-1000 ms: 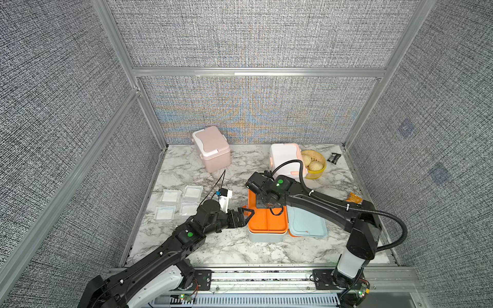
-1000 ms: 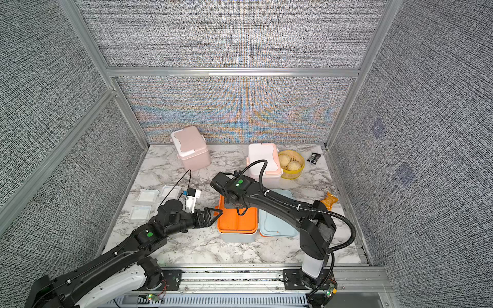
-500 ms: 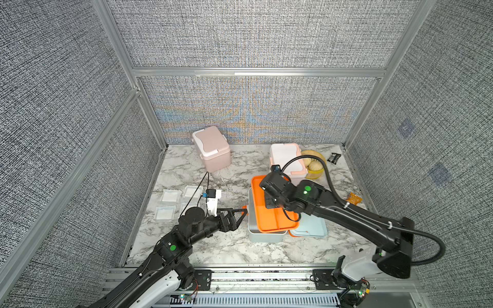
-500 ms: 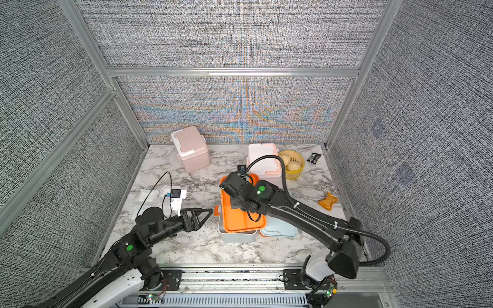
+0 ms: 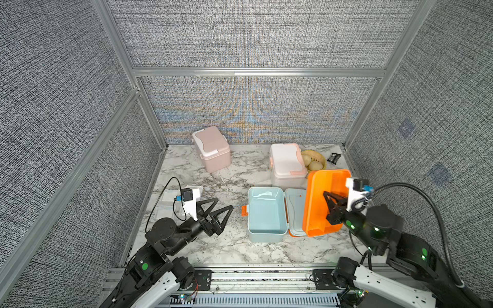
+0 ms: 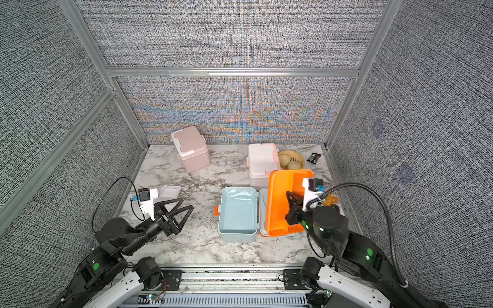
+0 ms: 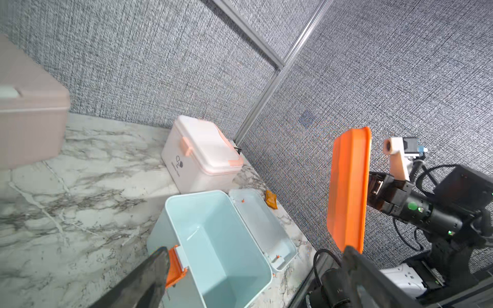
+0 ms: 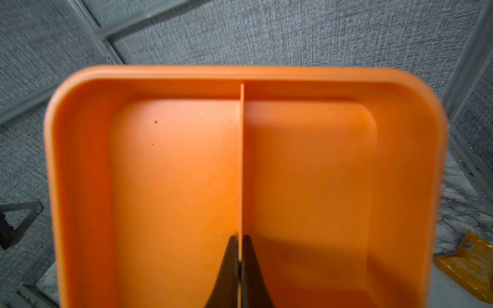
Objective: Open first aid kits and take out gauze
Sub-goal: Pick up the compartment layer from the first aid kit, then place the compartment layer in the first aid kit.
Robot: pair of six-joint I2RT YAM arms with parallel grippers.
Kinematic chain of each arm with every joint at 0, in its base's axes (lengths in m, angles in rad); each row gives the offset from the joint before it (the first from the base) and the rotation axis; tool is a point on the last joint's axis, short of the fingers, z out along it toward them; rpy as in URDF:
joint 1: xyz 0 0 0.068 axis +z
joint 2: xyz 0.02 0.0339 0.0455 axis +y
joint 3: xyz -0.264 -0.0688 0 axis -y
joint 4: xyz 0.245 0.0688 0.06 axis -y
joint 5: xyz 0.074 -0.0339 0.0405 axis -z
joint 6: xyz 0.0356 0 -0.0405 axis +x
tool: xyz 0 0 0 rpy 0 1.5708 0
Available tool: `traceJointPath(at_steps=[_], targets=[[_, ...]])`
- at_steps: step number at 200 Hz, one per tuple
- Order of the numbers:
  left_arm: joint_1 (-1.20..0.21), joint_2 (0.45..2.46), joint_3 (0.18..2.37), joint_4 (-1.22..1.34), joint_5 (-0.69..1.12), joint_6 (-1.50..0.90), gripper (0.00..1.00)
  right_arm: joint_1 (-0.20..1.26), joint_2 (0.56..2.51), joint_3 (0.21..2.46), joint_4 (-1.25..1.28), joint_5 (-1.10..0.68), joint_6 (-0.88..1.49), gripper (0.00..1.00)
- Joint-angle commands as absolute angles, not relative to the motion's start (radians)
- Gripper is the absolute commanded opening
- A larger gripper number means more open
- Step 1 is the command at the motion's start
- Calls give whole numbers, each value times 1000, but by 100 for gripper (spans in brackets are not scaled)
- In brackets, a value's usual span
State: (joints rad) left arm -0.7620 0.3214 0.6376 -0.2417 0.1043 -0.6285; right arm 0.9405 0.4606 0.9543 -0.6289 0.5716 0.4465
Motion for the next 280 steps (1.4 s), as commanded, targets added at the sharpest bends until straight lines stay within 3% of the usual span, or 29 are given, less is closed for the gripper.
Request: traceJointPath(at_steps=[1, 46, 131, 173, 280], targets=[[-761, 280, 627, -227, 57, -578, 100, 942, 368, 896, -537, 629, 425, 0], [-759, 249, 588, -182, 25, -586, 100, 942, 466, 934, -546, 587, 432, 0], [-760, 586, 601, -262, 32, -660, 100, 921, 1206, 1314, -770, 404, 660, 0], [-759, 600, 535, -237, 19, -692, 100, 920, 1492, 1466, -893, 319, 805, 0], [-758, 470, 459, -251, -32, -705, 100, 920, 1791, 1645, -1094, 261, 890, 0]])
